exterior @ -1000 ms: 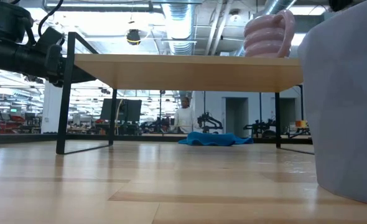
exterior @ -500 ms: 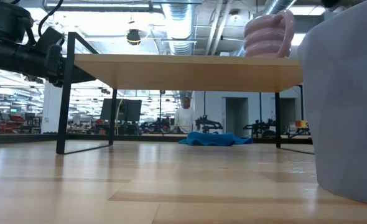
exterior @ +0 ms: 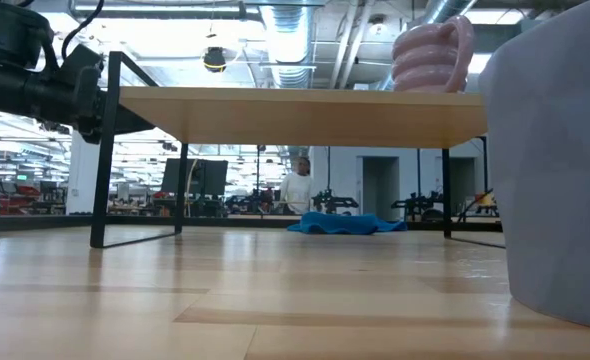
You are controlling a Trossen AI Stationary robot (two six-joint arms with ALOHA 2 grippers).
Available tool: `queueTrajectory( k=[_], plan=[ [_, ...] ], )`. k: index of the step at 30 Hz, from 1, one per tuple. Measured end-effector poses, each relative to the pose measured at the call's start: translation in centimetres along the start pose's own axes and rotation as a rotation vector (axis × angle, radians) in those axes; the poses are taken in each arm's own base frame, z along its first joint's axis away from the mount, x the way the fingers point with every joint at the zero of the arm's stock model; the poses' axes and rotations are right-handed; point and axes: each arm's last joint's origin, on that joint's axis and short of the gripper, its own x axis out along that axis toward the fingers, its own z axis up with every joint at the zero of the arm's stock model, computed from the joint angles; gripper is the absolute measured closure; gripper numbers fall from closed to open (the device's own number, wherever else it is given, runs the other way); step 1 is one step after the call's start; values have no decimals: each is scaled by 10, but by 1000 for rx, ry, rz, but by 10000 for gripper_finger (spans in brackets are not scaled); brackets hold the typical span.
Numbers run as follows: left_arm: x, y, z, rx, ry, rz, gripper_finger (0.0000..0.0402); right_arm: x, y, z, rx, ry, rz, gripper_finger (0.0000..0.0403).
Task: Stack small to large cups/mugs on shelf
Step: Put the blue mug on the shelf
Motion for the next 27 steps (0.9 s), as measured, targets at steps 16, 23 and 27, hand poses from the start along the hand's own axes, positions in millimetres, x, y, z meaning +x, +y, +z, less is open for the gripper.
queueTrajectory(
  k=[16, 23, 27],
  plan=[
    [0, 0, 0, 6, 0, 0, 374, 33, 55, 32, 160, 195, 161, 193],
    [0, 0, 0, 19, 0, 0, 374, 64, 77, 27, 181, 289, 120, 193],
    [0, 0, 0, 19, 0, 0, 374, 83, 87, 25, 204, 331, 104, 193]
  ],
)
